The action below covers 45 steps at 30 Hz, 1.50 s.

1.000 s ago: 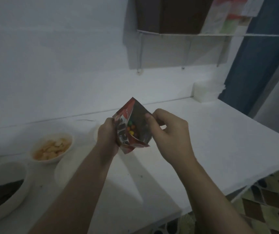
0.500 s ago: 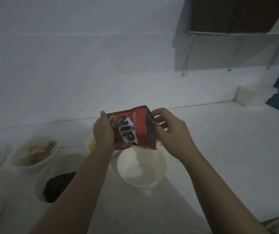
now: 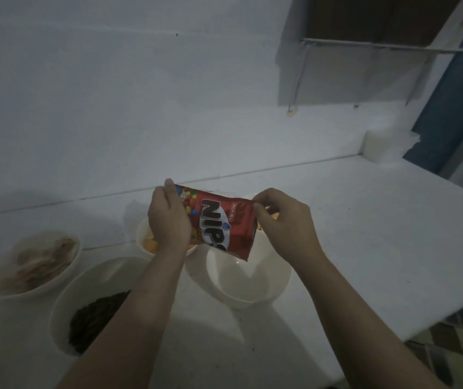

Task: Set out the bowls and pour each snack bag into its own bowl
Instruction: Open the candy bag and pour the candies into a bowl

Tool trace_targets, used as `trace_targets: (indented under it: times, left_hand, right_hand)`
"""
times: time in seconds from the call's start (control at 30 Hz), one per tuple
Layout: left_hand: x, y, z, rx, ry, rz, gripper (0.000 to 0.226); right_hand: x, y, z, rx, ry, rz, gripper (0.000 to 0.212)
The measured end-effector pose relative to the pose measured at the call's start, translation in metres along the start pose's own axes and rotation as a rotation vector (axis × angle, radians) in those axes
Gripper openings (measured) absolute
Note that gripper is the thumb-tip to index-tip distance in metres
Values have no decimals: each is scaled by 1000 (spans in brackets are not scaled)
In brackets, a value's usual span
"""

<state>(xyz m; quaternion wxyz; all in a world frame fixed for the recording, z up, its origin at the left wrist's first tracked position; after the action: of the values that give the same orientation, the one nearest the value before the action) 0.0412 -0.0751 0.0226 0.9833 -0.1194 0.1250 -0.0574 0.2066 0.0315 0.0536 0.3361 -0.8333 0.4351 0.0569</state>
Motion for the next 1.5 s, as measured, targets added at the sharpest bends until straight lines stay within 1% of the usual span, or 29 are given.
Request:
trace_targets:
  times: [0.1, 0.2, 0.5, 0.9, 1.0, 1.13, 1.3, 1.4, 1.5]
  left_hand:
    - [-1, 0, 2, -66, 86, -18, 43]
    - [-1, 1, 6, -126, 175, -24, 41]
    - [1, 5, 9, -199, 338, -47, 39]
    - [14, 12, 24, -271, 559, -151, 33]
    - [18, 12, 28, -292, 601, -168, 32]
    - [24, 11, 36, -303, 670, -171, 30]
    - [30, 13, 42, -299, 741, -184, 39]
    - [31, 15, 41, -265, 750, -210, 42]
    - [27, 15, 34, -291, 756, -184, 42]
  right_hand:
    - [1, 2, 7, 96, 51, -45, 9]
    - [6, 6, 15, 136, 89, -88, 9]
    - [11, 10, 22, 161, 124, -119, 12]
    - [6, 18, 22, 125, 151, -147, 9]
    - [7, 19, 24, 75, 152, -144, 10]
    - [7, 19, 21, -105, 150, -112, 15]
    - [7, 19, 12, -296, 119, -48, 25]
    - [12, 20, 16, -320, 128, 22, 25]
    - [17, 20, 25, -360, 181, 97, 24]
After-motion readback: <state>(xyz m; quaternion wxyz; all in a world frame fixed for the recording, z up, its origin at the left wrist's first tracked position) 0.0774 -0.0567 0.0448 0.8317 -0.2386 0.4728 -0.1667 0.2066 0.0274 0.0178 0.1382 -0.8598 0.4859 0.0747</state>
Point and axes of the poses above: each hand's wrist, its own x-axis away from the middle knuckle, its own y-axis out of the palm, z = x × y, the point moved 2 cm from there along -x, towards the middle knuckle, and after that the axes turned 7 degrees about -x, right-handed, at the moved point
